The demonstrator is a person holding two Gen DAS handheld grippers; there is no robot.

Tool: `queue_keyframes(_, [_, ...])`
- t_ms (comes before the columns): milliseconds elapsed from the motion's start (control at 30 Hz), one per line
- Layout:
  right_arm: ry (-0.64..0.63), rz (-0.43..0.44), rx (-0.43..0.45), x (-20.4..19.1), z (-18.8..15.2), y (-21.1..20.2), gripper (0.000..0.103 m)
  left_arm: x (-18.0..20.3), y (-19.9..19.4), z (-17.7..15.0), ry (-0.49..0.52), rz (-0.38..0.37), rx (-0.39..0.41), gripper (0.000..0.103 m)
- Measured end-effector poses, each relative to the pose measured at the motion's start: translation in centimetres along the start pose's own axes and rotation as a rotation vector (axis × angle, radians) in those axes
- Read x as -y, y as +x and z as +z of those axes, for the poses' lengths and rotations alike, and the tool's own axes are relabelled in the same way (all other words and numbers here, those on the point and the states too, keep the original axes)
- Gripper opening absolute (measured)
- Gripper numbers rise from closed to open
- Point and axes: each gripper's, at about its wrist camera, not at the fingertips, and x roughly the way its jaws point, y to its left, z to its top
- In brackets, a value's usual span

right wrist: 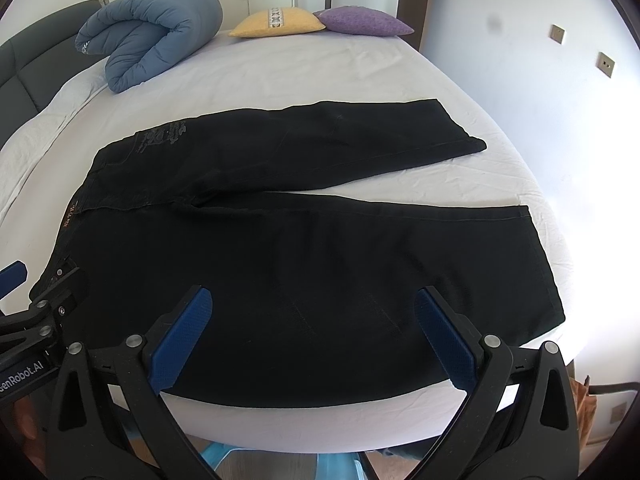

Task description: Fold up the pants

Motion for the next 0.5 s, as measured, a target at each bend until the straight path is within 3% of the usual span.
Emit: queue_keyframes(500, [-0.002,0.004,-0.004,-0.03,0.04,0.09,0.103,-0.23,0.12,-0.28,-0.002,0.001,-0.002,0.103])
